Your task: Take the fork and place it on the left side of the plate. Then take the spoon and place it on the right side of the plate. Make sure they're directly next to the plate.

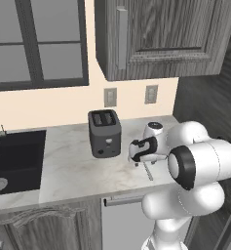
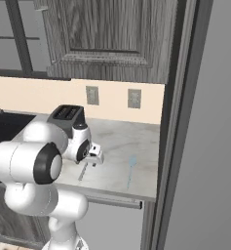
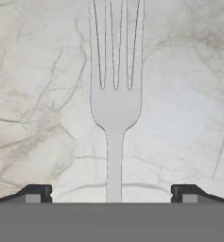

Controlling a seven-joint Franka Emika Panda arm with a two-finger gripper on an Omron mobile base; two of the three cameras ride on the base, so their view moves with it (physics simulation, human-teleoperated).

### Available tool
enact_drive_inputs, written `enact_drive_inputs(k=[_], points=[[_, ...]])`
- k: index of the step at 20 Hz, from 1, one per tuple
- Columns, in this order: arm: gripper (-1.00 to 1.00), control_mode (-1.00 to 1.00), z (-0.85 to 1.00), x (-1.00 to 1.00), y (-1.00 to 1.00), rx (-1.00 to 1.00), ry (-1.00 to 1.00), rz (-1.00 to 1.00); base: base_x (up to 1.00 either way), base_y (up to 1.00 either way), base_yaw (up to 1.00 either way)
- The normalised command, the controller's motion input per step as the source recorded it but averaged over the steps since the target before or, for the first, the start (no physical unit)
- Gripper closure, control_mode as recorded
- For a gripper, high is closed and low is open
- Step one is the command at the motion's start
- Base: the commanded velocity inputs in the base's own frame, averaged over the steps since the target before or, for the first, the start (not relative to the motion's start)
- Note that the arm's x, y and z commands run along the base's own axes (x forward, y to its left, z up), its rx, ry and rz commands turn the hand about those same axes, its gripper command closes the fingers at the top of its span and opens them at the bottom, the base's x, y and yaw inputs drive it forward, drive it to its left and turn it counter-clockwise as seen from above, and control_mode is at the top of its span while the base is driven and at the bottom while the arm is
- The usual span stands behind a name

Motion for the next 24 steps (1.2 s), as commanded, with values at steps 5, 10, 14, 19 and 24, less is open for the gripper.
enact_drive_inputs(k=[5,10,14,19,24], points=[[-1.00,-1.00,-0.38,0.06,0.00,0.00,0.00,0.00,0.00,0.00,0.00],[-1.00,-1.00,-0.24,0.14,0.00,0.00,0.00,0.00,0.00,0.00,0.00],[-1.00,-1.00,-0.24,0.04,0.00,0.00,0.04,0.00,0.00,0.00,0.00],[-1.00,-1.00,-0.37,-0.09,0.00,0.00,0.16,0.00,0.00,0.00,0.00],[1.00,-1.00,-0.44,-0.13,0.00,0.00,0.06,0.00,0.00,0.00,0.00]])
